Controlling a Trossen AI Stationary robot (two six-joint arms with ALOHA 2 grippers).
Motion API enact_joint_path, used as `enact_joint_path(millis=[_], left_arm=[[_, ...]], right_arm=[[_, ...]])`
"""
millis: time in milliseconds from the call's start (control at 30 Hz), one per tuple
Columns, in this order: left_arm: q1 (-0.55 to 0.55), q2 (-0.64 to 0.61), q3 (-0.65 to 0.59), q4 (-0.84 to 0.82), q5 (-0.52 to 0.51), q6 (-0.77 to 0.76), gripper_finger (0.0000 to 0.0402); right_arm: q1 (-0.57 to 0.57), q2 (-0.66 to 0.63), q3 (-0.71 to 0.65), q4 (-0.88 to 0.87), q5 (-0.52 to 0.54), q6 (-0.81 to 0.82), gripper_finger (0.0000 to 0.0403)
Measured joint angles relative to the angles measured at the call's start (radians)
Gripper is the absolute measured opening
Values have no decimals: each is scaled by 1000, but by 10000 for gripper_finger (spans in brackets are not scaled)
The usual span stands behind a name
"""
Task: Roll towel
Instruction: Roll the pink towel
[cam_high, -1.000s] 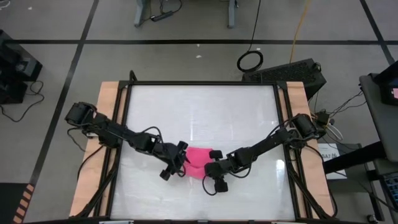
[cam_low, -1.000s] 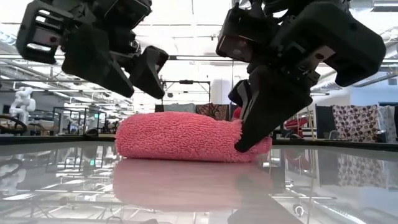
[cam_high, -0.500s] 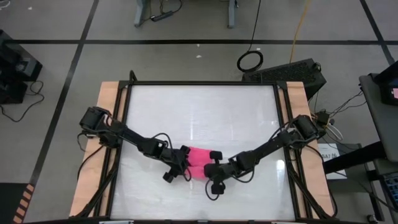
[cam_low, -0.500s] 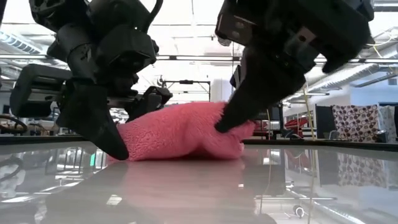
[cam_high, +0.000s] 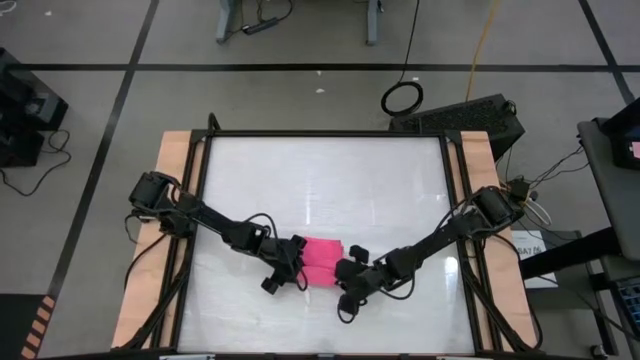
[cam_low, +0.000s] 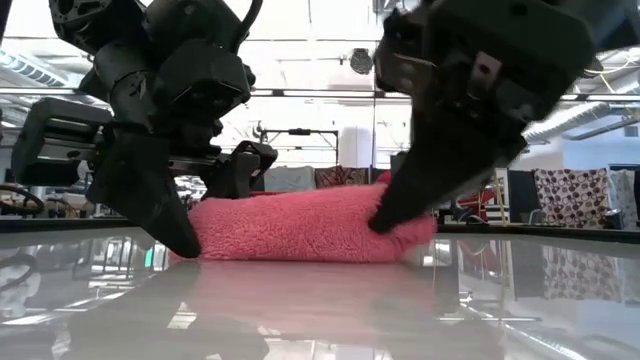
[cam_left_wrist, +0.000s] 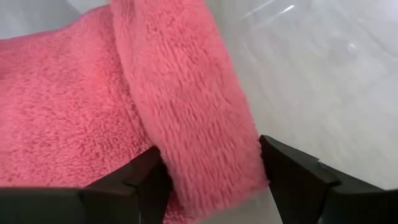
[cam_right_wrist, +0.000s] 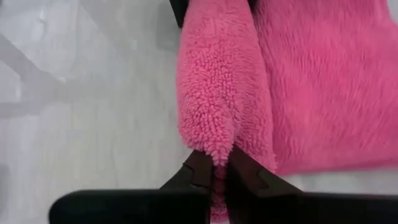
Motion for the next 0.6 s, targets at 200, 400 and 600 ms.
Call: enact_joint_path(millis=[200, 400, 600], left_arm=[[10, 0, -1, -4, 67, 0, 238], [14, 0, -2, -4, 77, -3, 238], [6, -14, -2, -22, 0, -7, 237]], right_arm=[[33, 0, -140, 252, 16, 93, 10], [21, 0, -266, 491, 17, 191, 10], [-18, -4, -307, 580, -100, 244, 10]])
